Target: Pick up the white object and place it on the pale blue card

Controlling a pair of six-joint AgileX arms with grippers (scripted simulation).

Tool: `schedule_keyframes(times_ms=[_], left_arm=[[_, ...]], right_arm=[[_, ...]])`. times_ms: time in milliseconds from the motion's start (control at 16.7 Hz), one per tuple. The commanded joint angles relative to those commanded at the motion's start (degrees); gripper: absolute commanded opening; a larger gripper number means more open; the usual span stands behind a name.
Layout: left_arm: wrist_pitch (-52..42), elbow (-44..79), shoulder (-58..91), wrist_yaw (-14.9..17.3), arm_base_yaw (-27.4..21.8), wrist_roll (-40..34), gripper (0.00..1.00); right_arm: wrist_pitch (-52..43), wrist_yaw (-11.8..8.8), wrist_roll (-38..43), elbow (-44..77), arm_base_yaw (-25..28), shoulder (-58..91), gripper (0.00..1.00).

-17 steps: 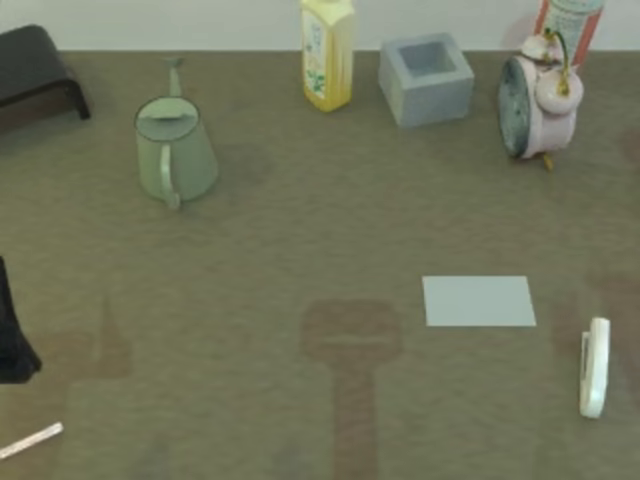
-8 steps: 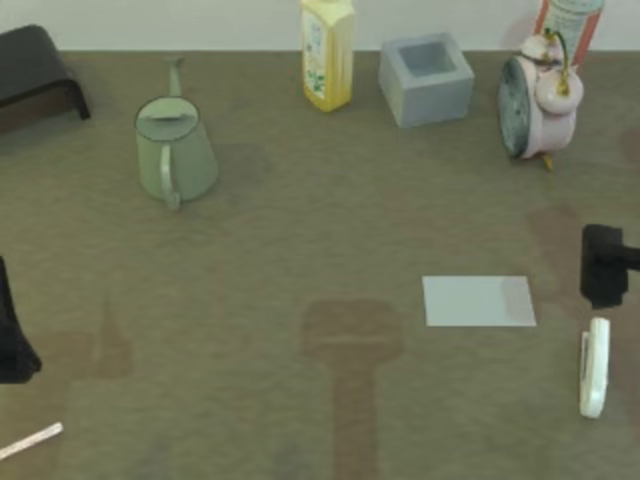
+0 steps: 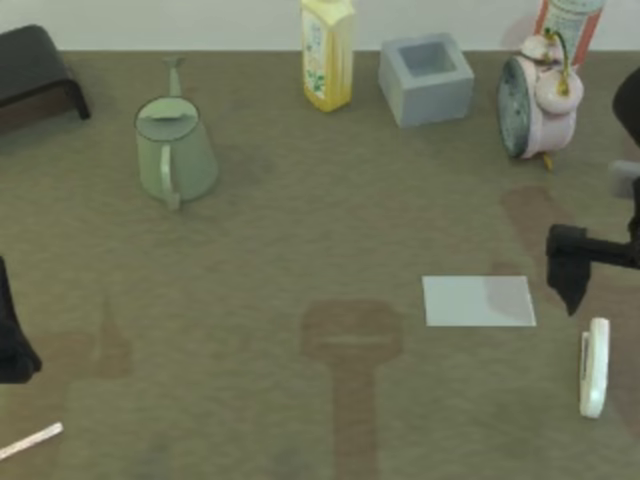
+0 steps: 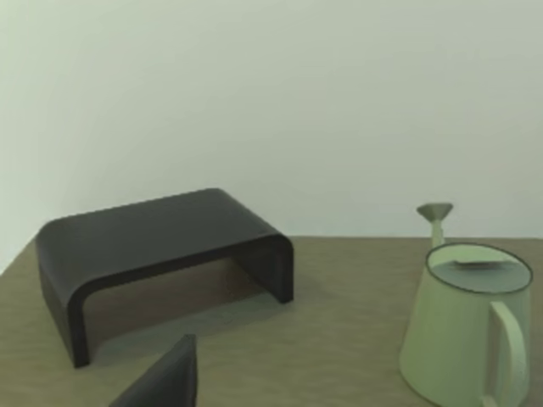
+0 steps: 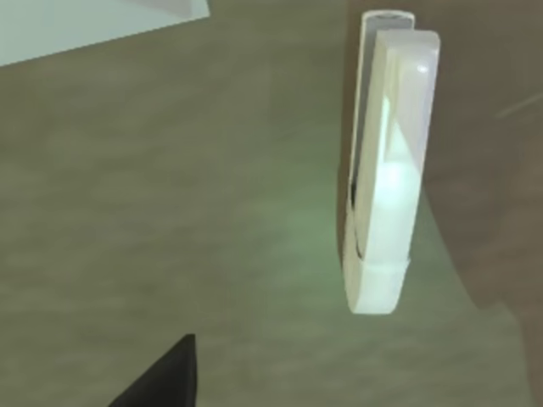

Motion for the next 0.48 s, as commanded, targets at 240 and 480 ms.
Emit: schedule_keyframes(times_ms=[240,480], left_arm=[[0.0,0.0,0.0,0.0,0.0,0.0,1.00],[0.0,0.0,0.0,0.0,0.0,0.0,1.00]], right_arm=[[0.3,0.0,-0.1,-0.3,-0.3,-0.1,1.00],[6.7,0.0,-0.1,-4.0,-0.1,2.8,1.00]])
